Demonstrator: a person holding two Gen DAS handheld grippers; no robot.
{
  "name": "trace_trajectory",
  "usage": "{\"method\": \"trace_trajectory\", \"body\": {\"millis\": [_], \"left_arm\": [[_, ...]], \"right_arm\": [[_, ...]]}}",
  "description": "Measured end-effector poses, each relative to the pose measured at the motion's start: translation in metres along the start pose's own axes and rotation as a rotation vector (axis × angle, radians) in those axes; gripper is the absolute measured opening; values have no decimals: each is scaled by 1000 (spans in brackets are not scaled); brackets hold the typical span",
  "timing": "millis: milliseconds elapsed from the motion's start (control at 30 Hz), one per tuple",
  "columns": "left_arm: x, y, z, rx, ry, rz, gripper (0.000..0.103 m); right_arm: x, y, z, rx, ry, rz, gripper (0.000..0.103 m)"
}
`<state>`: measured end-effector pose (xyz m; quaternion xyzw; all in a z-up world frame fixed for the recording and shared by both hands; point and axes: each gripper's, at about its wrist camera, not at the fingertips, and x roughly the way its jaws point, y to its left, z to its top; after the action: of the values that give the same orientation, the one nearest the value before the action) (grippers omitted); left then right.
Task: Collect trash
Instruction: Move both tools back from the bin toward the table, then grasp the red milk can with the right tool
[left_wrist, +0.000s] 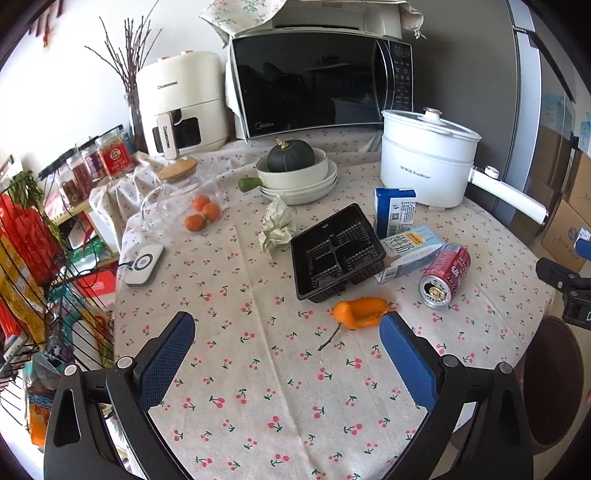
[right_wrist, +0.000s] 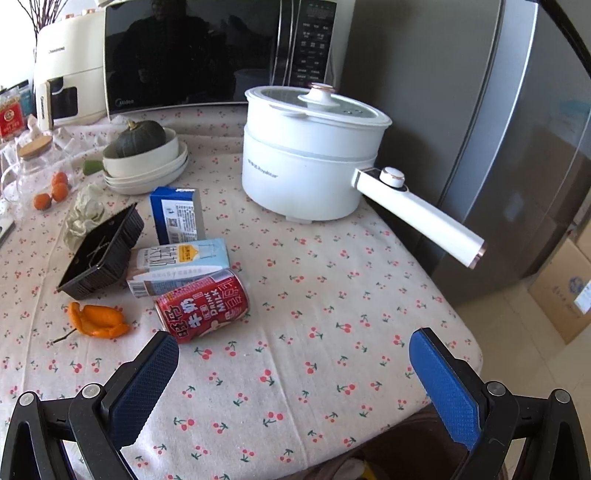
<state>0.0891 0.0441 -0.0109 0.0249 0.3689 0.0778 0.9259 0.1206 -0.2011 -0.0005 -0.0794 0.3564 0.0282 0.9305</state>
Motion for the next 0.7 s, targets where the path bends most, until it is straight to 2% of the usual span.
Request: {"method": "trace_trajectory", "body": {"millis": [167, 267, 333, 500, 600, 700], "left_arm": [[17, 11, 4, -45, 27, -9, 101], [25, 17, 4, -74, 43, -24, 101], [29, 21, 5, -81, 48, -22, 101], [40, 34, 4, -122, 71, -26, 101], [47, 42, 3, -149, 88, -41, 101], [52, 46, 0, -159, 95, -22, 101]], "right_arm": [[30, 16, 2, 58, 90, 76, 102], [47, 25, 2, 105, 119, 174, 102], [61, 33, 3, 131, 159, 206, 102], [91, 56, 4, 128, 218, 209, 102], [105, 59, 5, 160, 232, 203, 102], [115, 56, 6, 204, 239, 202, 102]]}}
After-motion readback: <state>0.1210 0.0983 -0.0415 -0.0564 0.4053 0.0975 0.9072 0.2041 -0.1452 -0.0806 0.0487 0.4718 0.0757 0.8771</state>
